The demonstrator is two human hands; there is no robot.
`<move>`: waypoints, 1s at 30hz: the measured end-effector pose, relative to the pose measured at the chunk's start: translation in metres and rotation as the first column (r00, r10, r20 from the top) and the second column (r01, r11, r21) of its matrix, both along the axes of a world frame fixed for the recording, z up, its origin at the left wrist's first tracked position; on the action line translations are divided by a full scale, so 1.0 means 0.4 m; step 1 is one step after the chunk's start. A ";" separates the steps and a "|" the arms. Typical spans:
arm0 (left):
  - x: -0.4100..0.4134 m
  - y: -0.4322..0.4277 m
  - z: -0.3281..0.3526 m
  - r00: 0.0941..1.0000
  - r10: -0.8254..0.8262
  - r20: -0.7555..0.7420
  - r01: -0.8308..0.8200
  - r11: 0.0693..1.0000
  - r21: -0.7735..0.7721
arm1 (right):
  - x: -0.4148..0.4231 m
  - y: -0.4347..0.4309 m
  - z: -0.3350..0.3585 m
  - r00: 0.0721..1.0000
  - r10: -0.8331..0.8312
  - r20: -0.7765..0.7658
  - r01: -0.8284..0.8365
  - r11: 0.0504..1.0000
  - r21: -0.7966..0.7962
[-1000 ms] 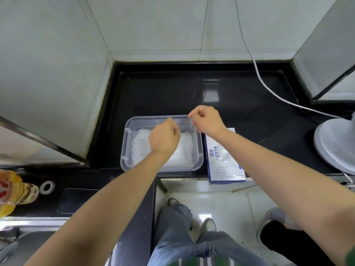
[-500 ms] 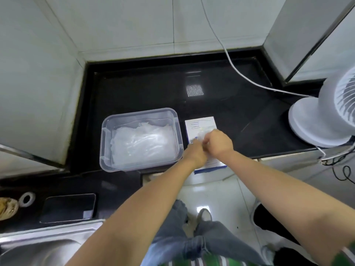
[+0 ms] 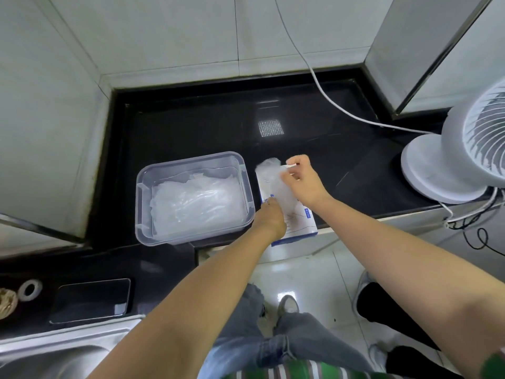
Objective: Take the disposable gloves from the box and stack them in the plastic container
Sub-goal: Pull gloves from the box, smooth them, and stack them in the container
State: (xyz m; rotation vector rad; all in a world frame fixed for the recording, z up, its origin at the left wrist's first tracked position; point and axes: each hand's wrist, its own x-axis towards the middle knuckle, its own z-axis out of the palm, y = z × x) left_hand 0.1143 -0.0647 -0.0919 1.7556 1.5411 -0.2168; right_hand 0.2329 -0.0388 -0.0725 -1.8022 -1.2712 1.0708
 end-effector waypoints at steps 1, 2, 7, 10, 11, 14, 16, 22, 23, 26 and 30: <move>-0.001 0.003 0.000 1.000 0.002 0.003 -0.002 1.000 -0.010 | -0.001 0.008 0.001 0.996 0.049 0.081 -0.042 0.996 -0.084; -0.001 0.004 0.005 1.000 0.006 0.003 -0.006 1.000 -0.018 | 0.002 0.014 0.003 0.981 0.093 0.170 -0.070 0.988 -0.135; 0.001 0.006 0.019 1.000 0.001 0.013 -0.001 0.998 -0.063 | -0.011 0.035 0.067 0.992 -0.124 -0.019 0.125 0.974 0.189; 0.006 0.016 0.041 0.998 0.039 0.051 -0.034 0.996 -0.088 | -0.021 0.061 0.103 0.973 -0.156 -0.171 0.193 0.955 0.226; 0.009 0.021 0.052 0.992 0.073 0.103 -0.063 0.993 -0.099 | -0.022 0.065 0.104 0.978 -0.135 -0.158 0.167 0.964 0.209; 0.008 0.041 0.104 0.904 0.272 0.329 -0.227 0.959 -0.169 | -0.015 0.064 0.081 0.980 -0.141 -0.142 0.161 0.976 0.144; -0.009 0.063 0.137 0.750 0.437 0.496 -0.334 0.898 -0.286 | -0.013 0.059 0.077 0.951 -0.204 -0.231 0.235 0.965 0.118; -0.117 0.141 0.191 0.291 0.689 0.664 -0.434 0.713 -0.550 | -0.053 0.058 0.104 0.920 -0.001 -0.393 0.021 0.999 0.047; -0.133 0.149 0.191 0.294 0.695 0.656 -0.492 0.698 -0.520 | -0.066 0.058 0.103 0.916 0.066 -0.395 -0.058 0.998 0.033; -0.174 0.164 0.179 0.293 0.722 0.626 -0.653 0.630 -0.420 | -0.106 0.062 0.102 0.897 0.154 -0.415 -0.155 0.987 0.032; -0.232 0.165 0.167 0.195 0.726 0.659 -0.697 0.576 -0.428 | -0.136 0.070 0.106 0.864 0.143 -0.484 -0.131 0.990 0.059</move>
